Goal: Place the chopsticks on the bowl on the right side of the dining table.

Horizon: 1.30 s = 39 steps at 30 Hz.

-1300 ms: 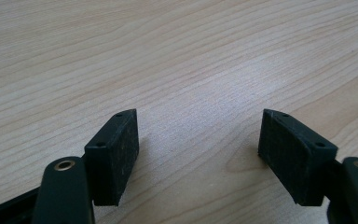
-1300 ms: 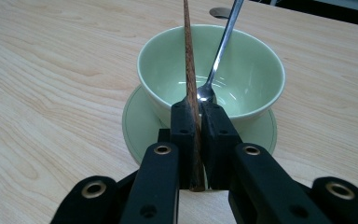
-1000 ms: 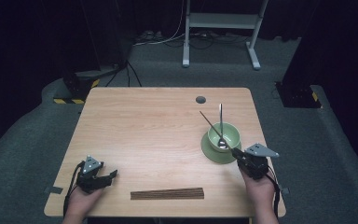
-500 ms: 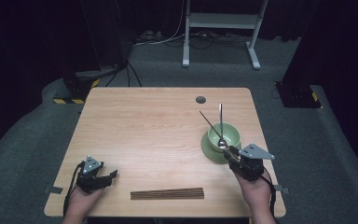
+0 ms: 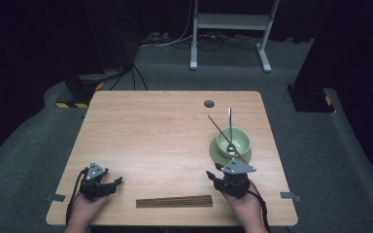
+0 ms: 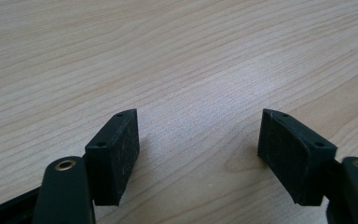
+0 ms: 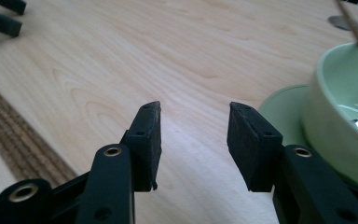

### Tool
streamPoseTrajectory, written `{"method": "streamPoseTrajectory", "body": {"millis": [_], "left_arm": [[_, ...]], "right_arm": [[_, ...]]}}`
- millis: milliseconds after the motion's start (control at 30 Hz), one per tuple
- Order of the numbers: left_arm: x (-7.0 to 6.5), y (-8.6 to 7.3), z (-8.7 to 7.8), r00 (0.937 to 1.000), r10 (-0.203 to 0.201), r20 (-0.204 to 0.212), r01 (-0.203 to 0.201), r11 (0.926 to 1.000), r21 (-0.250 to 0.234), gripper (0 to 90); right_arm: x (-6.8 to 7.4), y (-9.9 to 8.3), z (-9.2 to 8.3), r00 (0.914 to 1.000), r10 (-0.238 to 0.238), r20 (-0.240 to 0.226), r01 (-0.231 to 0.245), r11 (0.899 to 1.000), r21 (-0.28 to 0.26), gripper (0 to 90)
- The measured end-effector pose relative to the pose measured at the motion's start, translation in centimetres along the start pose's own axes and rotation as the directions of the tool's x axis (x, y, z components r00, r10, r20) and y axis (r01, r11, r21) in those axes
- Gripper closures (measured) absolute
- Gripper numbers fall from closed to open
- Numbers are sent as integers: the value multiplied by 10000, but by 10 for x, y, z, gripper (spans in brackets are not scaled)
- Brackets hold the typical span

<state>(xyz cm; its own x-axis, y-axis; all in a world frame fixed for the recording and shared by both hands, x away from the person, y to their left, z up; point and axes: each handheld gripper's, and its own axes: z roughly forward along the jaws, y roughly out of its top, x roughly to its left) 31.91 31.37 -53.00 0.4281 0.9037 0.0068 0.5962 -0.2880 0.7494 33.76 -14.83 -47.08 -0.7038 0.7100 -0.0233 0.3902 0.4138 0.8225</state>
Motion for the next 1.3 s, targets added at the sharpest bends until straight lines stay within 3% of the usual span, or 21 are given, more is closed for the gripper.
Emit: {"method": "streamPoseTrajectory", "body": {"millis": [267, 333, 500, 567, 600, 933, 1300], "left_arm": [[0, 0, 0, 10000, 17, -57, -17, 10000, 0, 292], [-1, 0, 0, 9999, 22, -122, -22, 10000, -21, 292], [0, 0, 0, 9999, -20, -114, 20, 10000, -9, 293], [0, 0, 0, 9999, -28, -101, 28, 10000, 0, 292], [0, 0, 0, 9999, -23, -112, 22, 10000, -9, 292], [0, 0, 0, 9999, -57, -83, 57, 10000, -3, 295], [0, 0, 0, 9999, -81, -67, 81, 10000, 2, 295]], "right_arm": [[23, -9, 14, 9955, -173, -929, 221, 9985, 504, 556], [32, -11, 23, 9908, -273, -1326, 366, 9969, 689, 554], [42, -12, 32, 9844, -512, -1686, 659, 9943, 832, 552], [47, -12, 35, 9800, -461, -1936, 641, 9941, 875, 556], [53, -13, 39, 9738, -618, -2190, 858, 9911, 1017, 585], [69, -13, 48, 9637, -916, -2507, 1265, 9838, 1271, 646], [65, -13, 49, 9577, -769, -2774, 1198, 9827, 1415, 702]]}}
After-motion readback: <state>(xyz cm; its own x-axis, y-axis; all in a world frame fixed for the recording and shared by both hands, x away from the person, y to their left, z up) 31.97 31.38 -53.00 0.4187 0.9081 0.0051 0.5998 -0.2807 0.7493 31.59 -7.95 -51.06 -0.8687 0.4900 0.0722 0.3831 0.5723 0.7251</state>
